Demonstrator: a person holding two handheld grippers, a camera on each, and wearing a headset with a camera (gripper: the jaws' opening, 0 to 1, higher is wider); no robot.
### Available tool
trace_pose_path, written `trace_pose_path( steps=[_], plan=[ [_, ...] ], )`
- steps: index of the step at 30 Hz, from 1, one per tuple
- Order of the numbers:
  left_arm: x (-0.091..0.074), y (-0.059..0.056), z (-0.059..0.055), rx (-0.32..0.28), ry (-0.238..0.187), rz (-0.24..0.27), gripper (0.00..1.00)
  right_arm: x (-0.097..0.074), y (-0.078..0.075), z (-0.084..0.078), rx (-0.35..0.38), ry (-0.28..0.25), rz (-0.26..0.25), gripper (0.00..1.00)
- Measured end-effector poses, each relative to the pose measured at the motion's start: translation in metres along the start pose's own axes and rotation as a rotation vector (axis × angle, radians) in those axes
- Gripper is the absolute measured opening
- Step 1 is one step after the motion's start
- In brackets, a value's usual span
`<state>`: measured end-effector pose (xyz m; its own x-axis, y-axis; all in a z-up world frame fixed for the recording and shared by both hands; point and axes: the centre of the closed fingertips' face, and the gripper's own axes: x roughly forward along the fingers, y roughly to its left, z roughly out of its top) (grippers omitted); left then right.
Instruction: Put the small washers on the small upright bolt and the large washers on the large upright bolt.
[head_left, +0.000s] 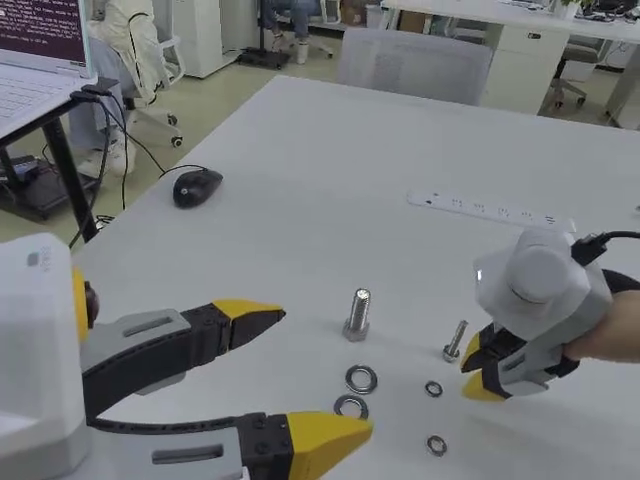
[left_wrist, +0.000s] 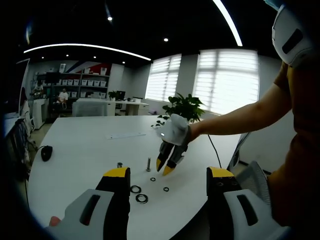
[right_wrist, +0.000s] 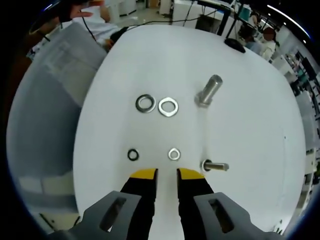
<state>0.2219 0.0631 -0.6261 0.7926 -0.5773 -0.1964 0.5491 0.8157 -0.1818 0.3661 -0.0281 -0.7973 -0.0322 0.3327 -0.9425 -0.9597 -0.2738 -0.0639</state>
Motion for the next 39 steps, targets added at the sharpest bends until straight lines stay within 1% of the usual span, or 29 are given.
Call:
trace_pose_path(
  steps=[3,5,9,16,20,22,28,33,36,39],
  plan=[
    [-0.002,-0.001,-0.001,0.000,0.001,0.000,0.61,0.004,0.010,0.002,0.005,-0.003,0.020,0.16],
    [-0.004,-0.001,-0.002,0.005,0.003,0.002,0.61,0.006,0.018,0.006,0.013,-0.017,0.034,0.16],
    [-0.007,0.001,-0.003,0.003,0.002,0.008,0.61,0.011,0.032,0.007,0.003,-0.010,0.054,0.16],
    [-0.008,0.004,-0.006,0.004,0.005,0.016,0.61,0.018,0.042,0.007,0.006,-0.008,0.069,0.17],
    [-0.006,0.010,-0.008,0.004,0.010,0.022,0.61,0.020,0.045,0.007,0.002,-0.002,0.073,0.17],
    [-0.006,0.013,-0.008,0.005,0.013,0.027,0.61,0.020,0.045,0.008,0.002,-0.008,0.075,0.17],
    [-0.005,0.022,-0.008,0.012,0.012,0.044,0.61,0.019,0.043,0.009,-0.002,-0.007,0.069,0.18],
    [-0.002,0.030,-0.012,0.019,0.022,0.060,0.61,0.018,0.045,0.010,-0.010,-0.005,0.068,0.18],
    [0.000,0.031,-0.014,0.019,0.026,0.058,0.61,0.017,0.046,0.011,-0.015,-0.006,0.066,0.18],
    [0.002,0.036,-0.018,0.045,0.045,0.075,0.61,0.015,0.045,0.011,-0.019,-0.007,0.058,0.18]
  ],
)
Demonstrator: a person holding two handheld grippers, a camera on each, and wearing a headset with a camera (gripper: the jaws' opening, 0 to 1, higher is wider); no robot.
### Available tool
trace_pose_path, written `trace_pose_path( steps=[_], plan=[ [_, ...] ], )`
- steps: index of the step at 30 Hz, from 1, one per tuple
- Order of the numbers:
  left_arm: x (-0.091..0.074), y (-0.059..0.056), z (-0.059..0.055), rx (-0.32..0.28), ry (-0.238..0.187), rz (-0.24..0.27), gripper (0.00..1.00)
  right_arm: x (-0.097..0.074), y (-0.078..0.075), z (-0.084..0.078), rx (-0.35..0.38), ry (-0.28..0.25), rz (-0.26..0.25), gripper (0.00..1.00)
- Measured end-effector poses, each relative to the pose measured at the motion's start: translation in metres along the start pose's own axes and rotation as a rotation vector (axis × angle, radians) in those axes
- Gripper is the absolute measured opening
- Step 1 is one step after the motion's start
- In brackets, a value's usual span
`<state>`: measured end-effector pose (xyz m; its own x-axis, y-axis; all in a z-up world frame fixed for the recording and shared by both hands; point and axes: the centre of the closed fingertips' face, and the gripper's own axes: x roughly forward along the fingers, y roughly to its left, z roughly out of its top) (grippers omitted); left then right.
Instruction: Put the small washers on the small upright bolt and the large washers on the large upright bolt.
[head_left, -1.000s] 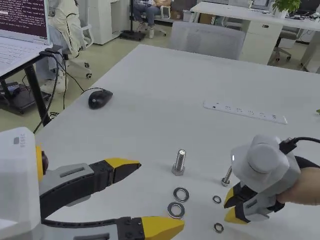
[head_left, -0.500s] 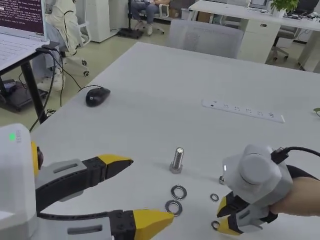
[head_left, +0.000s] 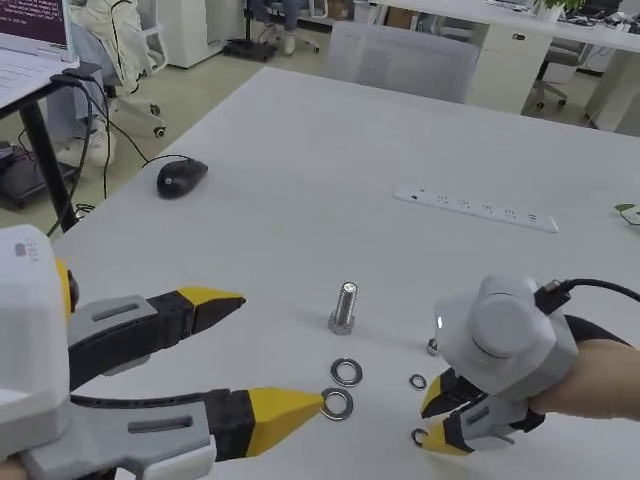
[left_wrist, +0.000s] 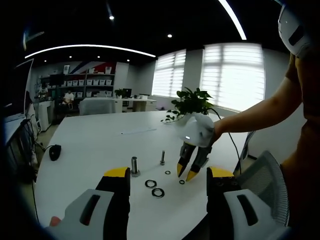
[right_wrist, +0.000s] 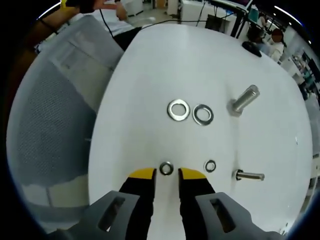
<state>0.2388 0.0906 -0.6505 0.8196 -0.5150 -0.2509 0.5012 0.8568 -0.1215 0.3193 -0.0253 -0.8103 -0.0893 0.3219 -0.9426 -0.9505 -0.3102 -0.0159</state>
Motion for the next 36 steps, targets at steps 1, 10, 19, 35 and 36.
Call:
trace_pose_path(
  steps=[1,10,19,35,36],
  plan=[
    [0.000,0.001,0.000,0.003,-0.001,0.004,0.61,-0.001,0.000,-0.001,-0.002,0.003,-0.003,0.18],
    [0.004,0.009,0.005,0.060,-0.036,0.043,0.61,-0.005,0.001,-0.004,0.003,0.008,-0.007,0.19],
    [0.008,0.009,0.002,0.047,-0.050,0.044,0.62,0.001,0.003,-0.003,0.015,0.015,0.001,0.21],
    [0.003,0.009,0.007,0.026,-0.068,0.043,0.62,0.014,0.001,-0.003,0.003,0.041,0.016,0.21],
    [0.003,0.009,0.007,0.024,-0.070,0.043,0.62,0.014,0.002,-0.003,-0.018,0.045,0.016,0.21]
  ],
)
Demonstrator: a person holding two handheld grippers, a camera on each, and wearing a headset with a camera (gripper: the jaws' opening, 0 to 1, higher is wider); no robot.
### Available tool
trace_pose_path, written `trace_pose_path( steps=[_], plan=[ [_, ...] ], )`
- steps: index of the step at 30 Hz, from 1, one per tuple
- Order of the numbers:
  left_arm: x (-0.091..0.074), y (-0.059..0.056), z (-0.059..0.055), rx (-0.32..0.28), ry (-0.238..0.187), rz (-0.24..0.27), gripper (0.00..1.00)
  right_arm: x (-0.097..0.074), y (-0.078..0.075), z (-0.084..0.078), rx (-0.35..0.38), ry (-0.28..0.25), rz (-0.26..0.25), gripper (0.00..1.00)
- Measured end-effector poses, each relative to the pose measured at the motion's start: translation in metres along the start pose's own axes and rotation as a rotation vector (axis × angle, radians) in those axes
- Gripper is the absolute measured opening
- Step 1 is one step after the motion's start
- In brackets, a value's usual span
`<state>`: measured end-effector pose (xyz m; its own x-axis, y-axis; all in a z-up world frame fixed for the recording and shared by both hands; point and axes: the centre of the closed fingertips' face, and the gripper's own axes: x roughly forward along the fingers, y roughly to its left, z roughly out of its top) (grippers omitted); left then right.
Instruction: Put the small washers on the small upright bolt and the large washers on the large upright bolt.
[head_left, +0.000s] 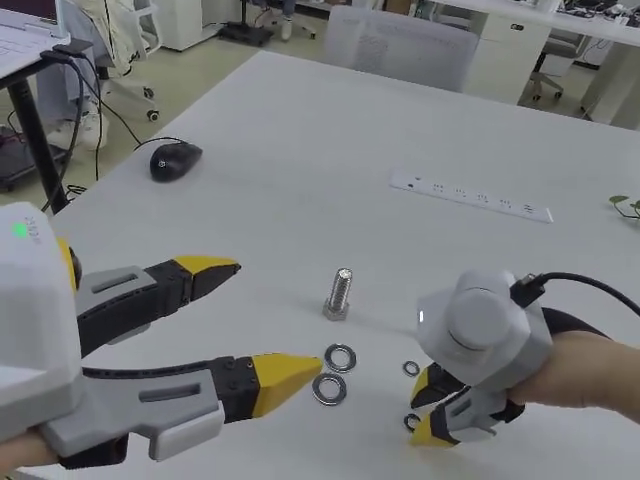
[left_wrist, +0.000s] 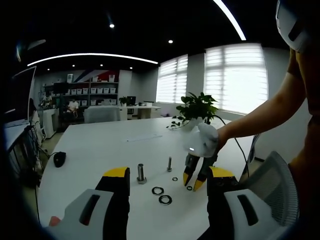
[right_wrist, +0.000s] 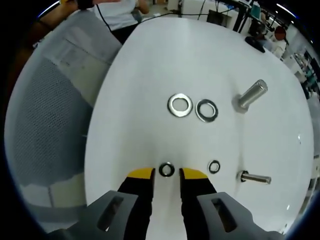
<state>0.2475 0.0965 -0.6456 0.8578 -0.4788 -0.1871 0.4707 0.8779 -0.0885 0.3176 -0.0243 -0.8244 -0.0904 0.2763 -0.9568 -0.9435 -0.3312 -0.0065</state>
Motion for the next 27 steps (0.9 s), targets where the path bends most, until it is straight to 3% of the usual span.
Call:
trace_pose_path(
  steps=[8,27],
  plan=[
    [-0.0002,-0.0005,-0.0003,-0.013,-0.004,0.000,0.62,0.0001,0.0055,0.0001,-0.040,0.007,-0.008,0.17],
    [-0.0024,-0.0038,-0.0007,-0.011,0.002,-0.002,0.61,0.0002,0.0015,0.0000,-0.015,0.018,-0.009,0.12]
  ],
)
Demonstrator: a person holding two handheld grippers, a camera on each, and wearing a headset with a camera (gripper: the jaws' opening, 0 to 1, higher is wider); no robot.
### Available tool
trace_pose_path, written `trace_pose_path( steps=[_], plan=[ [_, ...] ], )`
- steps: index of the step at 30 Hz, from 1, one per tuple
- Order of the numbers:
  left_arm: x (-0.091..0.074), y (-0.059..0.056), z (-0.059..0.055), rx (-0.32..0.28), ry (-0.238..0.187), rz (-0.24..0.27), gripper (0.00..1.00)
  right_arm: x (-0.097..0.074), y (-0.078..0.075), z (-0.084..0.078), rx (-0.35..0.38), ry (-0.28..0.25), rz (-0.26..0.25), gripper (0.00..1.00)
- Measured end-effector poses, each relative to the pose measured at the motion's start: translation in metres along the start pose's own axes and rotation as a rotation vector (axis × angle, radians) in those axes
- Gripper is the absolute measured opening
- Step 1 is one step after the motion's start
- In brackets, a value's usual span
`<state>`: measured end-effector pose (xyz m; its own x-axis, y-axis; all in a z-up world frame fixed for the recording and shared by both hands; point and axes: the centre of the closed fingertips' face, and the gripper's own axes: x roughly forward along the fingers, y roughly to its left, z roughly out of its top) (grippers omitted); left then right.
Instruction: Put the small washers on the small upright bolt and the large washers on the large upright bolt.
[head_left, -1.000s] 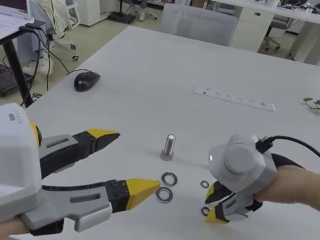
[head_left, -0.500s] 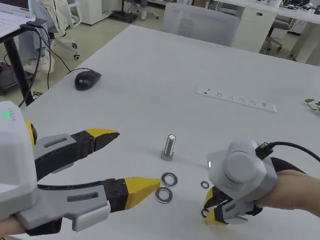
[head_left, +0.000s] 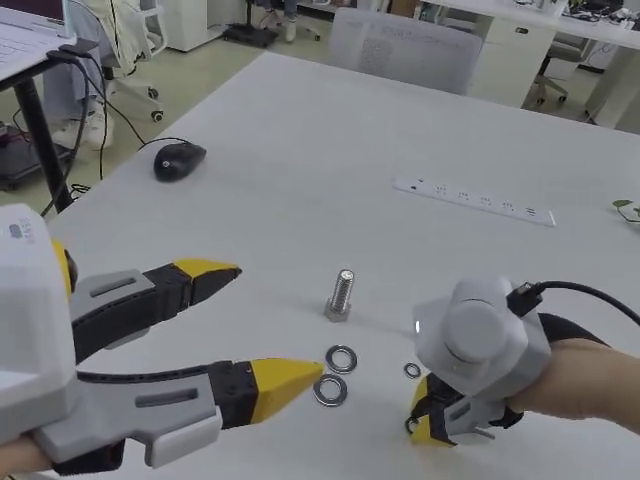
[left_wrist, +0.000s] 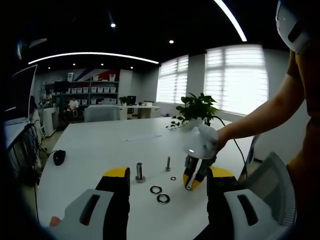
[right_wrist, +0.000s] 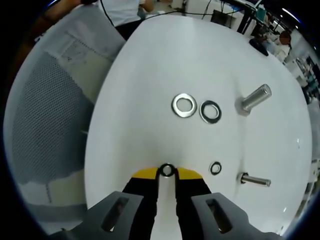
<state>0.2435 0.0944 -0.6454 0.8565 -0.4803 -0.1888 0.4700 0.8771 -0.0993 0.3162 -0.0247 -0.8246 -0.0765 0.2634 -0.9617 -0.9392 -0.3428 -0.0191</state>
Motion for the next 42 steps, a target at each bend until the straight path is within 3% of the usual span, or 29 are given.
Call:
trace_pose_path(
  steps=[6,19,35,42],
  plan=[
    [0.000,-0.002,-0.001,0.001,0.011,-0.005,0.61,-0.007,-0.005,-0.003,0.016,0.006,0.002,0.12],
    [0.002,-0.003,-0.001,0.003,0.020,-0.010,0.61,-0.050,-0.052,-0.015,0.056,-0.005,-0.094,0.12],
    [0.006,-0.004,-0.002,-0.002,0.032,-0.023,0.61,-0.075,-0.091,-0.016,0.061,0.001,-0.169,0.12],
    [0.007,-0.003,-0.002,-0.005,0.032,-0.023,0.61,-0.081,-0.104,-0.010,0.043,0.000,-0.189,0.12]
  ],
)
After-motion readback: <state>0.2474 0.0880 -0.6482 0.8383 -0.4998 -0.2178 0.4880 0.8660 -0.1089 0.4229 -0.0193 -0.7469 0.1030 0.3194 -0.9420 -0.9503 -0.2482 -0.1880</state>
